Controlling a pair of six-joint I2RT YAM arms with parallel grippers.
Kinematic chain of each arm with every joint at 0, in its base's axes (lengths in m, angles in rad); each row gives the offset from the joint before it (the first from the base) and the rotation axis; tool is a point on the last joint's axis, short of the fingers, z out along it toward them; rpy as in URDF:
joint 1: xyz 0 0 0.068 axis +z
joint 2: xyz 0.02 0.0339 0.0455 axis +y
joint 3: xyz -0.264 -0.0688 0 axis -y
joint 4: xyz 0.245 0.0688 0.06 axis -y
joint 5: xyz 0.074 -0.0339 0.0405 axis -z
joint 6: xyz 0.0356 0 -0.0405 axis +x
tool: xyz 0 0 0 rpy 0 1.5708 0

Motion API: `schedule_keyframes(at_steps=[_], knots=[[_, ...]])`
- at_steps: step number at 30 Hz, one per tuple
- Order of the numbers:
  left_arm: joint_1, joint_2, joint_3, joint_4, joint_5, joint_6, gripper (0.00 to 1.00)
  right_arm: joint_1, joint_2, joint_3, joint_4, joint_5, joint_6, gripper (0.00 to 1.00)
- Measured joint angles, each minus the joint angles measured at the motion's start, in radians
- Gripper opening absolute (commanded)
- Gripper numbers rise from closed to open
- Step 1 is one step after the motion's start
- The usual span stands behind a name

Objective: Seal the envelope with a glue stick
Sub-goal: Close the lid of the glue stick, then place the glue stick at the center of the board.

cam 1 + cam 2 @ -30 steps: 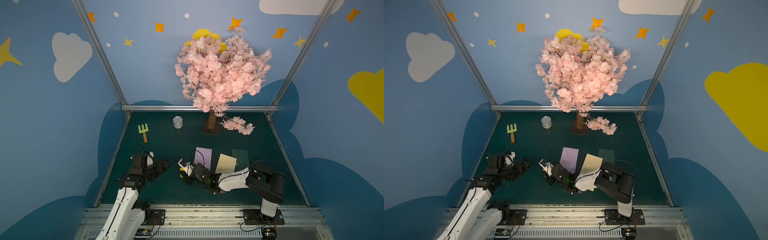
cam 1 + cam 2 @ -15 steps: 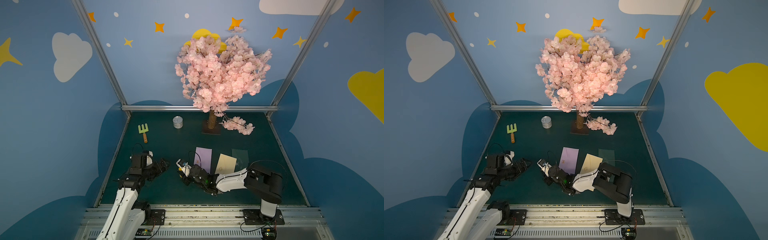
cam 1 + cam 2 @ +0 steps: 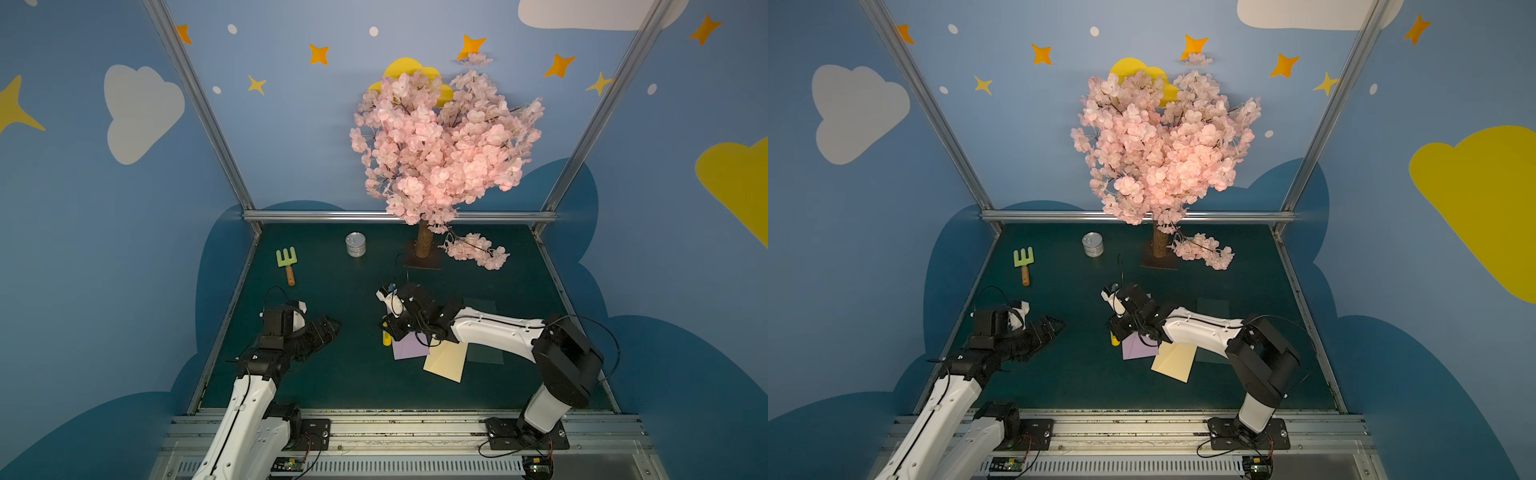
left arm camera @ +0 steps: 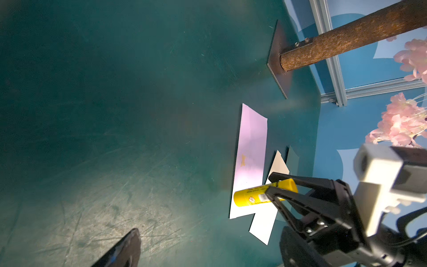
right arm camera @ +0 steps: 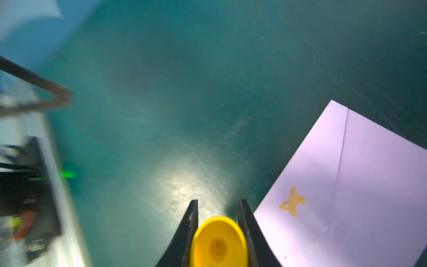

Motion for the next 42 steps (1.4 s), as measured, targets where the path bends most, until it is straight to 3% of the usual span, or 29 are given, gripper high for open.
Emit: schedule_keyframes(at_steps=[5,13,16,21,29,42], knots=[[0.000,0.000,0.000,0.019,0.006,-0.001,0.94,-0.133,-0.065,0.027,-0.076,-0.221,0.101,0.00],[0.000,0.022,0.000,0.040,0.023,-0.002,0.94,-0.281,-0.192,0.017,-0.406,-0.264,0.071,0.00],[0.000,0.044,0.000,0.043,0.023,0.005,0.94,-0.381,-0.262,-0.050,-0.531,-0.186,0.068,0.00],[0.000,0.094,0.003,0.043,0.023,0.026,0.94,-0.539,-0.279,-0.086,-0.761,0.064,0.070,0.00],[0.000,0.165,0.049,0.036,0.014,0.066,0.94,-0.825,-0.094,-0.002,-0.970,0.245,0.030,0.00],[0.000,0.434,0.211,0.050,0.014,0.122,0.94,-0.863,0.294,0.279,-1.092,0.495,-0.034,0.00]])
